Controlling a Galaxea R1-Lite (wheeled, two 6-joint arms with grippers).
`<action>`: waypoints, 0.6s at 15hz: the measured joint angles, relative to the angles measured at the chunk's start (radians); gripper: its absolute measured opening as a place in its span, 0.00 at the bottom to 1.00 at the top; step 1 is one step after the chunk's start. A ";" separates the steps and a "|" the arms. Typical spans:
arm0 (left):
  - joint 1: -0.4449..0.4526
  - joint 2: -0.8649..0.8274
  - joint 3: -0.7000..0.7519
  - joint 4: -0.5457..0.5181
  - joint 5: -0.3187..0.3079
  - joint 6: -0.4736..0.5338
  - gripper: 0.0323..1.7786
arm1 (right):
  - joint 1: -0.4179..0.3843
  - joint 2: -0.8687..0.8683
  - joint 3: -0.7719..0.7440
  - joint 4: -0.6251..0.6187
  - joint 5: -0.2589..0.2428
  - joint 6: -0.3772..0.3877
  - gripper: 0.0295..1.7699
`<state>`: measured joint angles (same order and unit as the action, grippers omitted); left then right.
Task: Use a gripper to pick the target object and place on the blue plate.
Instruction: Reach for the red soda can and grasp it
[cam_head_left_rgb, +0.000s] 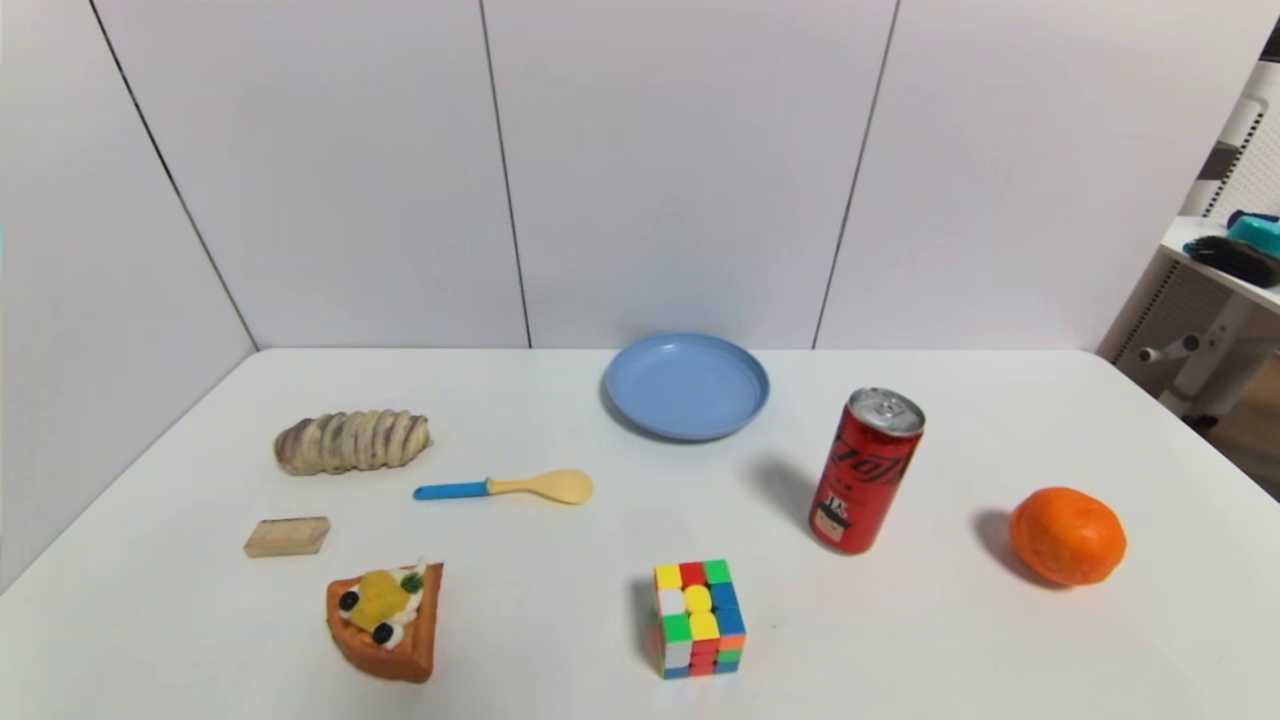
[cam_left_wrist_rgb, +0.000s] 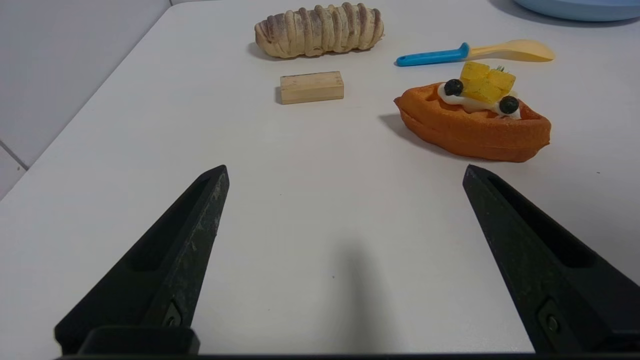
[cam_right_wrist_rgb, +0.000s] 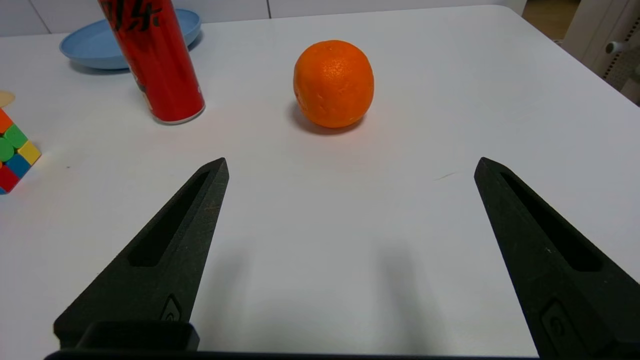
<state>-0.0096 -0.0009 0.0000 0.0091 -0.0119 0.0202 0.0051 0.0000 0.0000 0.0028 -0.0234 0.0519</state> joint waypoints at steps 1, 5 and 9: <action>0.000 0.000 0.000 0.000 0.000 0.000 0.95 | 0.000 0.000 0.000 0.000 0.000 0.000 0.96; 0.000 0.000 0.000 0.000 0.000 0.000 0.95 | 0.000 0.000 0.000 0.001 0.000 0.000 0.96; 0.000 0.000 0.000 0.000 0.000 0.000 0.95 | 0.000 0.020 0.000 0.003 0.002 -0.009 0.96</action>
<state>-0.0091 -0.0009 0.0000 0.0091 -0.0123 0.0206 0.0053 0.0200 0.0000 0.0053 -0.0215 0.0428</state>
